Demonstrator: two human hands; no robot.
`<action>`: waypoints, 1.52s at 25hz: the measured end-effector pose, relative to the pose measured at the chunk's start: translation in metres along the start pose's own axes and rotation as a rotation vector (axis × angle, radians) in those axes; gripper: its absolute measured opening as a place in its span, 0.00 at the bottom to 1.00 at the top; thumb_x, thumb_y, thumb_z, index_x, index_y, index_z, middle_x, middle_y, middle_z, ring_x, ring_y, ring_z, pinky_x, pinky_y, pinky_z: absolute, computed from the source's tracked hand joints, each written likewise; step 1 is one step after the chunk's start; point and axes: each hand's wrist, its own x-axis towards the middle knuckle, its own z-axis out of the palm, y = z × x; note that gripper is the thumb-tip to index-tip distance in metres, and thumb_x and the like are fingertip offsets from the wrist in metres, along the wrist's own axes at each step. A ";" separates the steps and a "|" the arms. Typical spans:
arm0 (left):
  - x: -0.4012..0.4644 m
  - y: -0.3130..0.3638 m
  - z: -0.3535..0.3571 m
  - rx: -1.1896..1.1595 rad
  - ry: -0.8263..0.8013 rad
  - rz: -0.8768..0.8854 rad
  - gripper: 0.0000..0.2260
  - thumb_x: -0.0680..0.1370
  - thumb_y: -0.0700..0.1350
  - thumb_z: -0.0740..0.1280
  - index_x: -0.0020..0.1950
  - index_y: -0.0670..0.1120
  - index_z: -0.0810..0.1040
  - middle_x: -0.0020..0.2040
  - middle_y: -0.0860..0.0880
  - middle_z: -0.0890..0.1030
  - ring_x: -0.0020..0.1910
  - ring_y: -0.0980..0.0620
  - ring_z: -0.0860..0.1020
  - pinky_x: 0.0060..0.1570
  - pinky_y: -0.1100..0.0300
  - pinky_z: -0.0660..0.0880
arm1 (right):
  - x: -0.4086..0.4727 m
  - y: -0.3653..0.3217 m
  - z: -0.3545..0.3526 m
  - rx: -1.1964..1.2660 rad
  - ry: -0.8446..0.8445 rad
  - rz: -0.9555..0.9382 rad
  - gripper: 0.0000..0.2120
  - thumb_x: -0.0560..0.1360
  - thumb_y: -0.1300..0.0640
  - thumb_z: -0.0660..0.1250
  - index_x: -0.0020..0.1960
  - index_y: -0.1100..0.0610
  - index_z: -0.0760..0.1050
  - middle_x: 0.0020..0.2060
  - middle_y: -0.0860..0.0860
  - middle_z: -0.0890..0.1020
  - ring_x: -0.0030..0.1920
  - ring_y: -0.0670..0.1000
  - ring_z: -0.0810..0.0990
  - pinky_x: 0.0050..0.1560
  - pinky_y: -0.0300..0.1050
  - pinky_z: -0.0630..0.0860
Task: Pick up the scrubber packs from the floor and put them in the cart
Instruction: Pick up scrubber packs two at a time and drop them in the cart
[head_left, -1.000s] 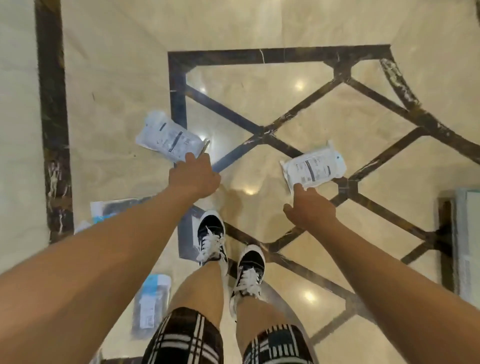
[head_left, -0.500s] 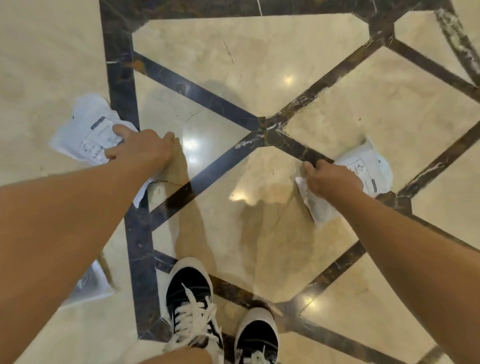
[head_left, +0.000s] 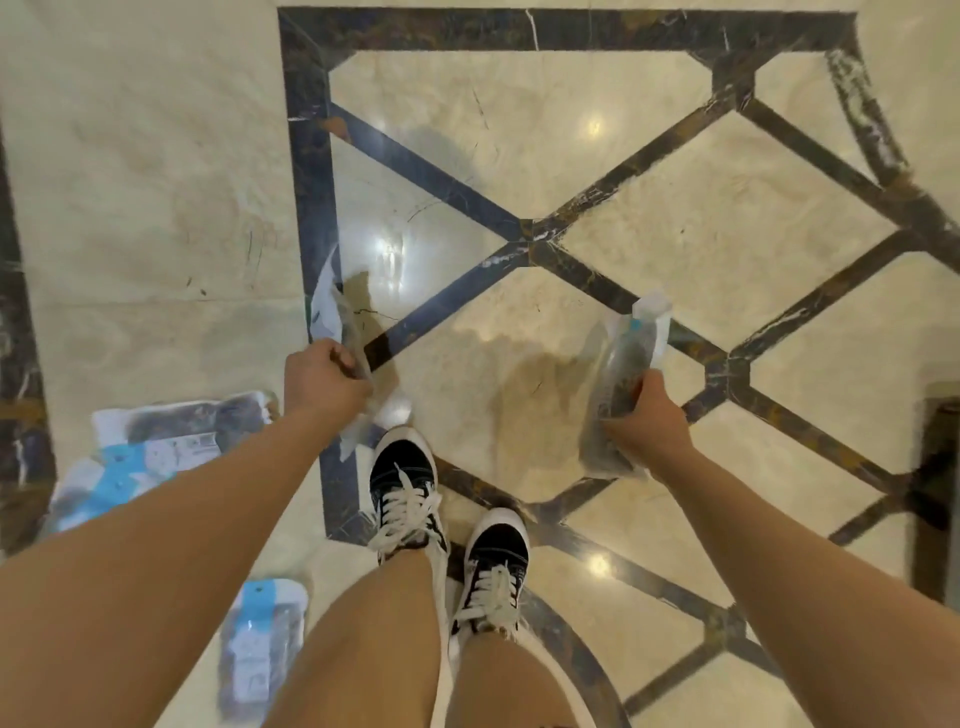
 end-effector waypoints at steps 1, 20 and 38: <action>-0.024 0.008 -0.011 -0.166 -0.035 -0.142 0.17 0.71 0.35 0.74 0.53 0.46 0.69 0.48 0.44 0.75 0.42 0.47 0.74 0.41 0.58 0.73 | -0.026 -0.003 -0.010 0.087 -0.030 0.004 0.23 0.74 0.57 0.73 0.61 0.54 0.62 0.49 0.54 0.77 0.48 0.59 0.78 0.46 0.55 0.78; -0.546 0.059 -0.307 -1.231 0.086 -0.290 0.23 0.68 0.27 0.57 0.56 0.44 0.77 0.53 0.37 0.83 0.50 0.38 0.83 0.51 0.41 0.81 | -0.536 -0.132 -0.188 0.189 -0.122 -0.643 0.37 0.69 0.38 0.78 0.69 0.51 0.67 0.55 0.45 0.80 0.50 0.48 0.81 0.47 0.43 0.77; -0.950 -0.177 -0.165 -1.768 1.246 -0.800 0.19 0.76 0.63 0.71 0.53 0.49 0.80 0.49 0.49 0.87 0.47 0.47 0.86 0.55 0.45 0.82 | -0.847 0.007 0.063 -0.535 -0.709 -1.189 0.18 0.76 0.51 0.75 0.60 0.53 0.72 0.50 0.44 0.83 0.43 0.39 0.80 0.39 0.36 0.73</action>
